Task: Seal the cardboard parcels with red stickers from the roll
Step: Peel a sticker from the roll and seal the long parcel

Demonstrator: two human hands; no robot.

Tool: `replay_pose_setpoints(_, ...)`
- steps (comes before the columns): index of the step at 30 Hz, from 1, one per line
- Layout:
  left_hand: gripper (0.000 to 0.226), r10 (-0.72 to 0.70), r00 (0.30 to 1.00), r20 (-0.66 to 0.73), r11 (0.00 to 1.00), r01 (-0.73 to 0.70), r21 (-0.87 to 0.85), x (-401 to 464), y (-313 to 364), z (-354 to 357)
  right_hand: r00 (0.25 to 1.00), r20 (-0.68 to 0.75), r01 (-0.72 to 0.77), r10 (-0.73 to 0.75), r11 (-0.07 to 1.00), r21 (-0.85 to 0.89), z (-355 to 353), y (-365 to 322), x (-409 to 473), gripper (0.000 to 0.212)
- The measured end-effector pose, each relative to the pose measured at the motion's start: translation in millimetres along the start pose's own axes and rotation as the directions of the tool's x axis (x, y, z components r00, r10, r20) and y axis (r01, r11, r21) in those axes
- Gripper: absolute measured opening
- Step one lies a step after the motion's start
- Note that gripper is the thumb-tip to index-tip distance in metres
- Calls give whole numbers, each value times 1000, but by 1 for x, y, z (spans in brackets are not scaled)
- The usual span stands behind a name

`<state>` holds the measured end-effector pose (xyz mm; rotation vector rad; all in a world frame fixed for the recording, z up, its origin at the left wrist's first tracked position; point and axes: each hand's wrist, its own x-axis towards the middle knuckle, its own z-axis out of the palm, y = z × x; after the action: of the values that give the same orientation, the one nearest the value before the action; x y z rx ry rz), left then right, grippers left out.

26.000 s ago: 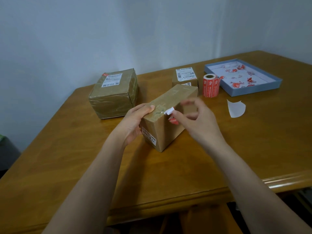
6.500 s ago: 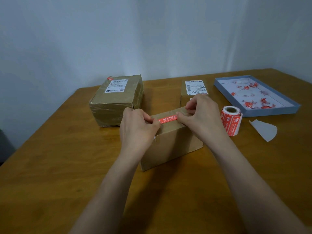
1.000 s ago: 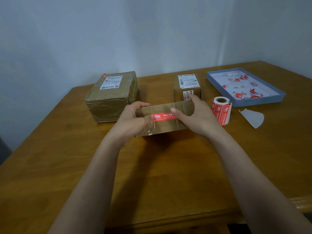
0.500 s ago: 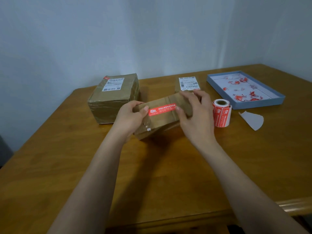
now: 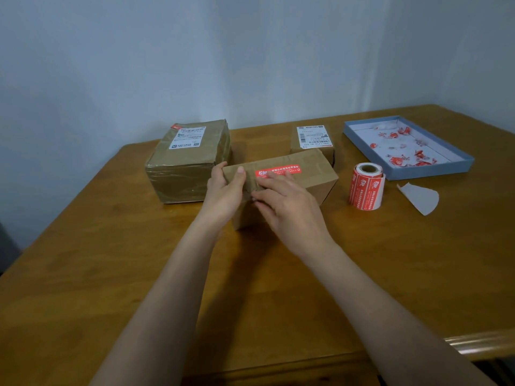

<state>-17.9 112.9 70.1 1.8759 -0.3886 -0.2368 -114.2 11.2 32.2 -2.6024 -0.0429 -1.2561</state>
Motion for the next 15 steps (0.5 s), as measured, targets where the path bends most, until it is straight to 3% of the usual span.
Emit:
replay_pose_setpoints(6, 57, 28, 1000, -7, 999, -28, 42, 5, -5, -3, 998, 32, 57, -57, 998, 22, 5, 6, 4, 18)
replay_pose_setpoints(15, 55, 48, 999, -4, 997, -48, 61, 7, -7, -4, 986, -73, 143, -148, 987, -72, 17, 6, 6, 10)
